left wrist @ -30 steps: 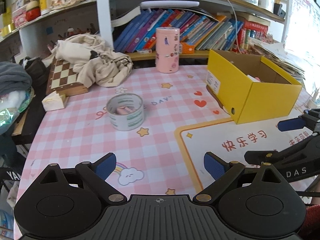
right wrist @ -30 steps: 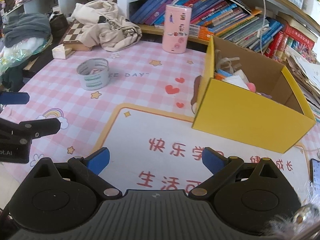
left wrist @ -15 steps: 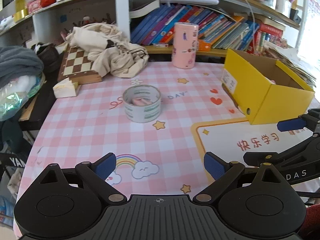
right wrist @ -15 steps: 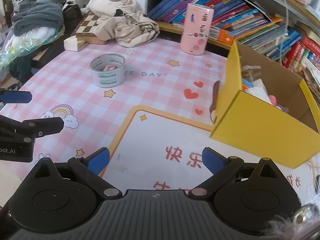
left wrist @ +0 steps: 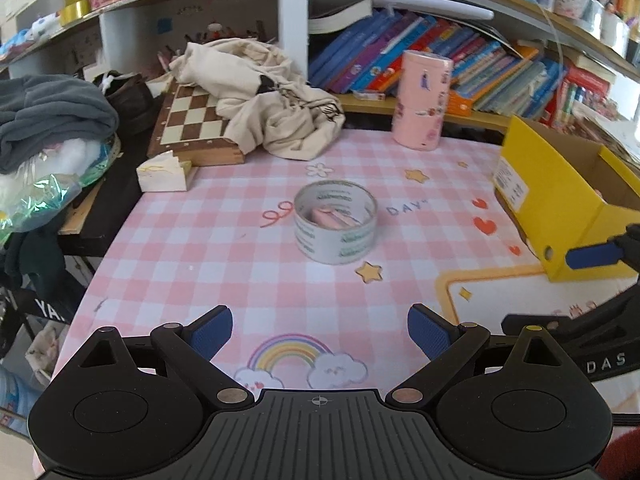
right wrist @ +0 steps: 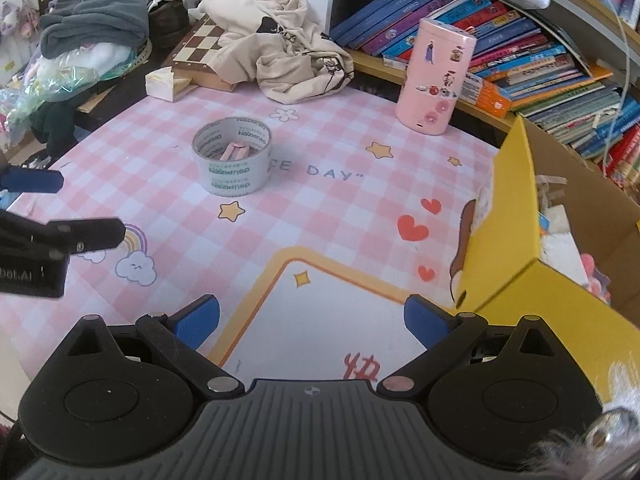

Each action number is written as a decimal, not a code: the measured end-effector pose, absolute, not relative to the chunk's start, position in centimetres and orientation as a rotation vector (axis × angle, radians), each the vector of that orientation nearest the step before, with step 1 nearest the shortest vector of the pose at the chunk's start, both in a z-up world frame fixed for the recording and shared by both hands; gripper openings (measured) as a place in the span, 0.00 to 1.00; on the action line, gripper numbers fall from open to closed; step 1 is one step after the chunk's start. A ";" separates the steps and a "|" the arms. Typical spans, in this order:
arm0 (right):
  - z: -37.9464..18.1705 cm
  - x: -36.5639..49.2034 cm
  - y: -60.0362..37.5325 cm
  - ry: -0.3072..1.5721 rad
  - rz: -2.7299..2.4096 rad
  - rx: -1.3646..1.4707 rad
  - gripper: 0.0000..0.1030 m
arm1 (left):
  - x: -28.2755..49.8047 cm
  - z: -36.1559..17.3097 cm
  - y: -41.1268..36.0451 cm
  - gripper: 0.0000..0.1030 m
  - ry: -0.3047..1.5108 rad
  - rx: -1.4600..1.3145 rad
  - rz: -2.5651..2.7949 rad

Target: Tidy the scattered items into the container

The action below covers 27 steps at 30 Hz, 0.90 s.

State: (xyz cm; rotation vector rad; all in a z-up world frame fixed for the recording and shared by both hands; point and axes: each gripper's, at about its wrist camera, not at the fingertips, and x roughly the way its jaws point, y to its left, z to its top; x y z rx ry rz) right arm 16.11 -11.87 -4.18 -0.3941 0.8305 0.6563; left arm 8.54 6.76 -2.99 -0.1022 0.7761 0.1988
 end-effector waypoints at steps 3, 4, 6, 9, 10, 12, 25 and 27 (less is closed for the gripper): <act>-4.4 17.1 -11.3 0.833 0.670 -0.398 0.97 | 9.4 -3.3 7.2 0.94 0.775 -0.114 0.220; -4.4 17.5 -11.1 0.831 0.675 -0.395 0.97 | 9.7 -3.4 7.3 0.94 0.775 -0.117 0.225; -4.3 18.3 -10.7 0.825 0.686 -0.387 0.97 | 10.3 -3.5 7.5 0.94 0.774 -0.123 0.228; -4.2 19.6 -9.8 0.815 0.698 -0.377 0.97 | 11.2 -3.7 7.7 0.94 0.771 -0.125 0.228; -4.1 20.1 -9.5 0.813 0.703 -0.374 0.97 | 11.4 -3.8 7.7 0.94 0.773 -0.126 0.232; -4.1 21.0 -8.6 0.808 0.707 -0.373 0.96 | 11.9 -3.9 7.9 0.94 0.779 -0.132 0.242; -4.4 26.9 -2.7 0.817 0.789 -0.329 0.65 | 12.6 -5.7 9.9 0.94 0.845 -0.182 0.319; -4.7 27.8 -1.8 0.849 0.784 -0.311 0.53 | 12.5 -5.8 9.8 0.94 0.848 -0.181 0.318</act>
